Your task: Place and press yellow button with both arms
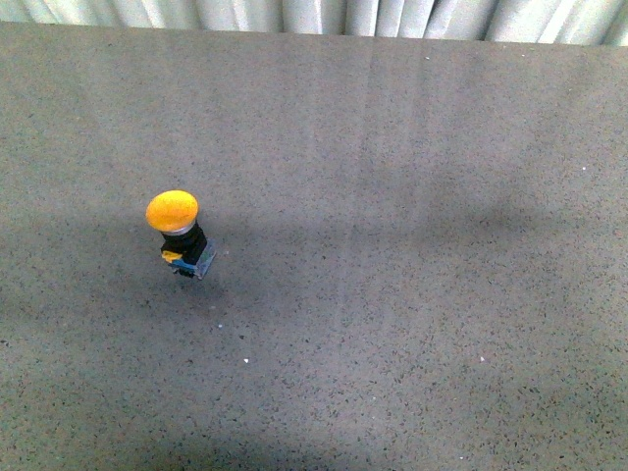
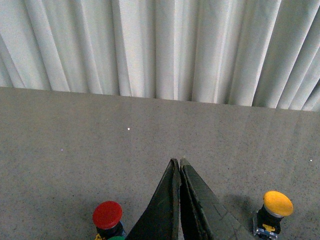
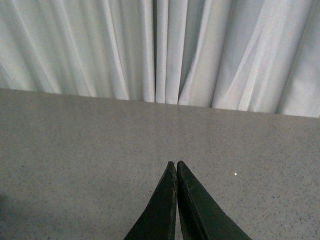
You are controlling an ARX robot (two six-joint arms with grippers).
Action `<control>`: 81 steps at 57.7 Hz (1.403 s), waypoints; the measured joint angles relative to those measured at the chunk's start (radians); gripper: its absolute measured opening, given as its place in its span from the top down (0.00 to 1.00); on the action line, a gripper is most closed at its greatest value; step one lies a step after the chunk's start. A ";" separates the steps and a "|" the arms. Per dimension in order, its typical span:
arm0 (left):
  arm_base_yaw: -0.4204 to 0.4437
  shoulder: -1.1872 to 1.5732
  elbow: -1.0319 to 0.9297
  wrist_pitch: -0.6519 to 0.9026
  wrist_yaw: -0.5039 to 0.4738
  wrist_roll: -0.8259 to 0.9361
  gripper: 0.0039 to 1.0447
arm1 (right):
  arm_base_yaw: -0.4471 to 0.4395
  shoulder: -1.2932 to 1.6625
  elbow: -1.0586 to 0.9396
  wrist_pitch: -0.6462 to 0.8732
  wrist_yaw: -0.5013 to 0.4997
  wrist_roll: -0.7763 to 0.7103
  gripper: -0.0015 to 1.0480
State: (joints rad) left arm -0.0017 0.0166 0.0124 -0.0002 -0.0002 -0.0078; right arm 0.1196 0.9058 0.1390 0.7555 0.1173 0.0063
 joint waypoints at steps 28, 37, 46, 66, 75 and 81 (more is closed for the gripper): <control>0.000 0.000 0.000 0.000 0.000 0.000 0.99 | -0.117 -0.283 -0.120 -0.151 -0.115 -0.002 0.99; 0.000 0.000 0.000 0.000 0.000 0.000 0.99 | -0.117 -0.382 -0.121 -0.240 -0.116 -0.002 0.99; 0.000 0.000 0.000 0.000 0.000 0.000 0.99 | -0.117 -0.467 -0.121 -0.321 -0.116 -0.002 0.99; 0.000 0.000 0.000 0.000 0.000 0.000 0.99 | -0.117 -0.642 -0.121 -0.490 -0.116 -0.002 0.99; 0.000 0.000 0.000 0.000 0.000 0.000 0.99 | -0.117 -0.696 -0.121 -0.544 -0.116 -0.002 0.99; 0.000 0.000 0.000 0.000 0.000 0.000 0.99 | -0.117 -0.727 -0.121 -0.576 -0.116 -0.002 0.99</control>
State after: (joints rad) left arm -0.0017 0.0166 0.0124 -0.0002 -0.0002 -0.0078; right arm 0.0021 0.1791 0.0181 0.1795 0.0010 0.0040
